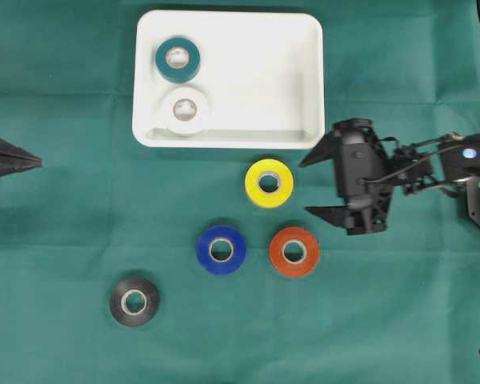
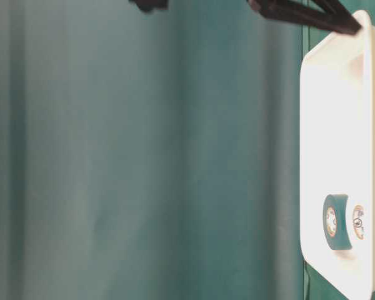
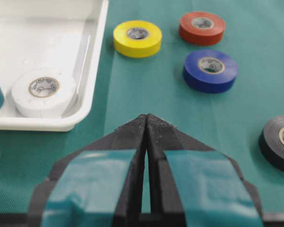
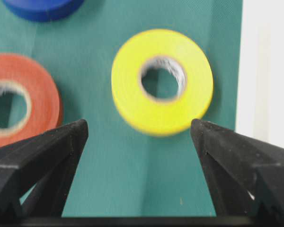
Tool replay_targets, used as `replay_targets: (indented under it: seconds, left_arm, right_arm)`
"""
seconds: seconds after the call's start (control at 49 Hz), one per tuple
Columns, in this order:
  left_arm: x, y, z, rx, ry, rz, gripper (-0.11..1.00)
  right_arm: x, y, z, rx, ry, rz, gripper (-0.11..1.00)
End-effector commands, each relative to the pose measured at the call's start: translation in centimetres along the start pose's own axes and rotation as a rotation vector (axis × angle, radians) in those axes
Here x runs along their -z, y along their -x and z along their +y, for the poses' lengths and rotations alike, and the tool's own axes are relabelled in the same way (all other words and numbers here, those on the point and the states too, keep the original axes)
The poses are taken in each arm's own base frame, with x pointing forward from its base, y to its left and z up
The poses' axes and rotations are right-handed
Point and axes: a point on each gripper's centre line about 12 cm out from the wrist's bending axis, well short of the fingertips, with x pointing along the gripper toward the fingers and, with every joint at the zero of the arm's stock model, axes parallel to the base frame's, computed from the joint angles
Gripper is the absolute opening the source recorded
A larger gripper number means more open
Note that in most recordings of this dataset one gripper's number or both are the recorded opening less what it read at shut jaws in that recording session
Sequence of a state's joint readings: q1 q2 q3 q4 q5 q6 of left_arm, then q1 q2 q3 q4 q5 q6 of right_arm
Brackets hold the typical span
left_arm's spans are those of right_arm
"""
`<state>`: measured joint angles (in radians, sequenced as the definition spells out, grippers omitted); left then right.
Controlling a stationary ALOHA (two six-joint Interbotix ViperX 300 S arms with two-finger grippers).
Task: Put the tape into the white case with the right arm.
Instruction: 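Move the right gripper over the yellow tape and grasp it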
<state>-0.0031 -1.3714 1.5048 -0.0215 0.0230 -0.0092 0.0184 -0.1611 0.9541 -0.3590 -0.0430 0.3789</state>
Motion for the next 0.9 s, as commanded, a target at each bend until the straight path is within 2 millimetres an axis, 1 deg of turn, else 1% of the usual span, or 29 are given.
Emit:
replay_targets:
  seconds: [0.0, 0.204, 0.327, 0.674, 0.878]
  left_arm:
    - [-0.5, 0.0, 0.0, 0.002, 0.001, -0.009, 0.00]
    - [-0.5, 0.0, 0.0, 0.002, 0.001, -0.009, 0.00]
    - [-0.5, 0.0, 0.0, 0.002, 0.001, -0.009, 0.00]
    - [-0.5, 0.0, 0.0, 0.002, 0.001, -0.009, 0.00]
    - [-0.5, 0.0, 0.0, 0.002, 0.001, -0.009, 0.00]
  right_arm:
    - [-1.7, -0.9, 0.2, -0.007, 0.003, -0.030, 0.71]
    - [-2.9, -2.8, 0.4, -0.012, 0.009, -0.024, 0.71]
    - [-3.2, -3.3, 0.7, -0.016, 0.013, -0.023, 0.71]
    - [-3.0, -3.5, 0.6, -0.015, 0.012, -0.013, 0.71]
    - [-2.4, -4.4, 0.7, -0.015, 0.007, 0.018, 0.71]
